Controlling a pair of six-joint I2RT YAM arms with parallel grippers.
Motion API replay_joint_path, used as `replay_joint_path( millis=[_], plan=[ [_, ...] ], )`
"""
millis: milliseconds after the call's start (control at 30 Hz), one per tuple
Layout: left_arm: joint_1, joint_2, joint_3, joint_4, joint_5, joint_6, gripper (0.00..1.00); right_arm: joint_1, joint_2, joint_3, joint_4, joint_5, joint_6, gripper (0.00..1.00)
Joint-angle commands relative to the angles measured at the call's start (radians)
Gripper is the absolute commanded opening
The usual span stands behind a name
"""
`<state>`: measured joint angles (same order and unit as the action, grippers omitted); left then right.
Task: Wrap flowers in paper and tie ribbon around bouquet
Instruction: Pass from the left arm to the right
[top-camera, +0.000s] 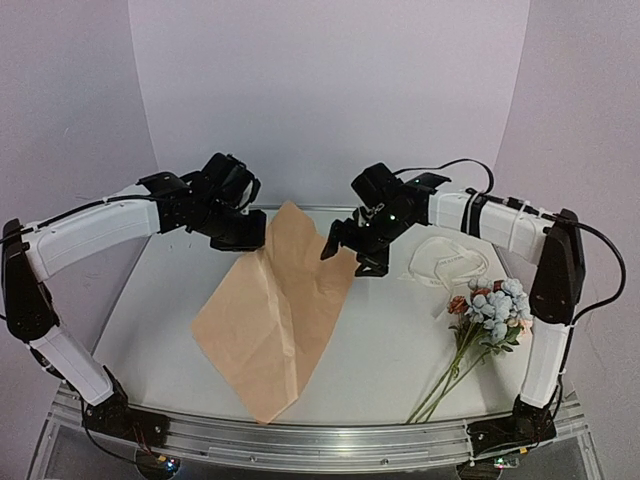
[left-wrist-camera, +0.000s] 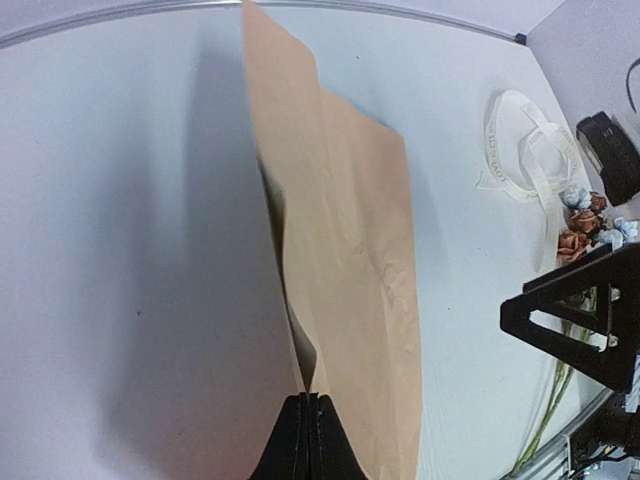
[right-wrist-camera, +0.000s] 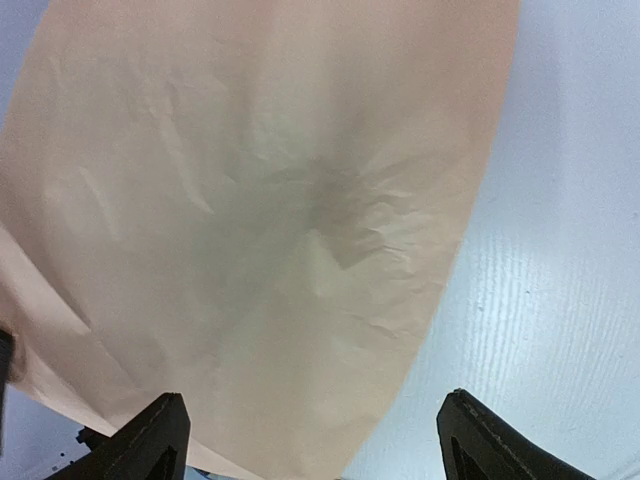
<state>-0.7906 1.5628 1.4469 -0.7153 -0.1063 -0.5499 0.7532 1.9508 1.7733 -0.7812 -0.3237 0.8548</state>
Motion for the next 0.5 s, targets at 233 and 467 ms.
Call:
replay_joint_path(
  millis=[233, 467],
  plan=[
    [0.0, -0.018, 0.352, -0.242, -0.071, 0.181, 0.0, 0.024, 0.199, 0.031, 0.048, -0.012, 0.125, 0.58],
    [-0.123, 0.141, 0.306, -0.198, -0.051, 0.053, 0.0, 0.018, 0.316, 0.078, 0.145, 0.009, 0.229, 0.52]
  ],
)
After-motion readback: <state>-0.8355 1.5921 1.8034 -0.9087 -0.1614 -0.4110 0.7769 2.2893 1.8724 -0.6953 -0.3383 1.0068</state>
